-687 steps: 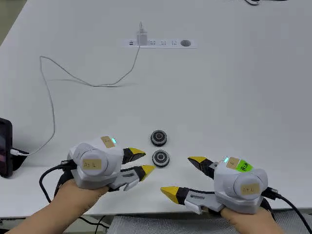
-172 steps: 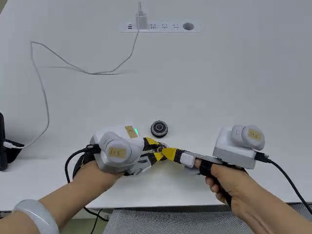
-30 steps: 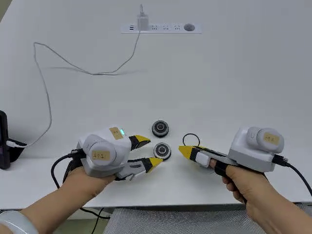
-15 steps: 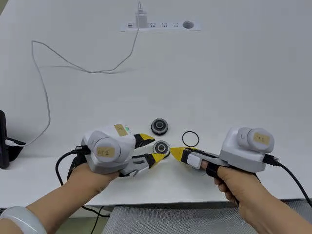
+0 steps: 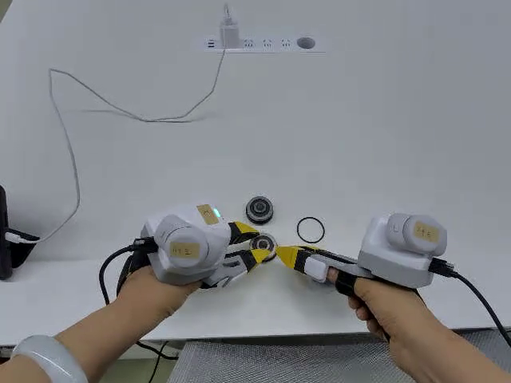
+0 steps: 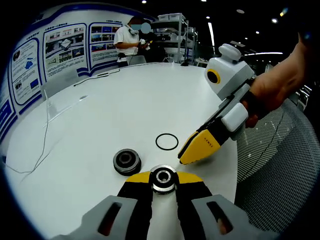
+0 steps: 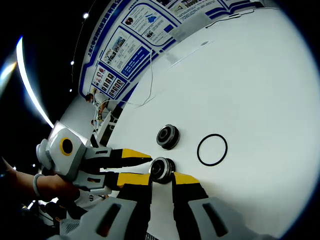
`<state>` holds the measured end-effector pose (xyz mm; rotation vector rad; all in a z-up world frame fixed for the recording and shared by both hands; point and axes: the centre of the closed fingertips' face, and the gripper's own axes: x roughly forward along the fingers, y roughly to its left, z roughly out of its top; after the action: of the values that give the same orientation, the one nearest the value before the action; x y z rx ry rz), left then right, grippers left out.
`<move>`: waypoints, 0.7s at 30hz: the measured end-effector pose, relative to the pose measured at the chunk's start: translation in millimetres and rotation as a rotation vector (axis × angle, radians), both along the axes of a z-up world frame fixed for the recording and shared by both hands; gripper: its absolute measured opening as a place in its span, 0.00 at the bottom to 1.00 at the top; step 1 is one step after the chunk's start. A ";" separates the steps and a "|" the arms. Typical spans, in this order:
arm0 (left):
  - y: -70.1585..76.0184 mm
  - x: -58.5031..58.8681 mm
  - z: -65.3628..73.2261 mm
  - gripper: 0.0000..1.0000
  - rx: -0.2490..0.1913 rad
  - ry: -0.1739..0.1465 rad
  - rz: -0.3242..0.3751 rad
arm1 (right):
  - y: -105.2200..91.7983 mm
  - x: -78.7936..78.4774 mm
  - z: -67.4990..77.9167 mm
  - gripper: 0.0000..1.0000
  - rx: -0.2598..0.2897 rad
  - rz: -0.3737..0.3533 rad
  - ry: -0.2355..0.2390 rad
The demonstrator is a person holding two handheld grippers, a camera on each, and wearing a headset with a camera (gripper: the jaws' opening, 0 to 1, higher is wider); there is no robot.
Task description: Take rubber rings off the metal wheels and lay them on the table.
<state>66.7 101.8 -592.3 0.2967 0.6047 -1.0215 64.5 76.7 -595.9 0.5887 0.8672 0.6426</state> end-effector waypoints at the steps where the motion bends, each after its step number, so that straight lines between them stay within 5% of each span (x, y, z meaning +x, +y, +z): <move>1: -0.3 0.3 -0.6 0.17 0.003 0.000 -0.003 | -0.3 -0.1 0.1 0.17 0.000 0.000 0.000; 21: -1.6 1.3 -9.4 0.14 0.053 -0.007 -0.027 | 1.5 -2.1 -1.3 0.17 0.006 0.000 0.004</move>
<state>68.0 100.2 -601.6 0.3560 0.6240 -1.0316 62.5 78.2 -597.2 0.5953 0.8697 0.6448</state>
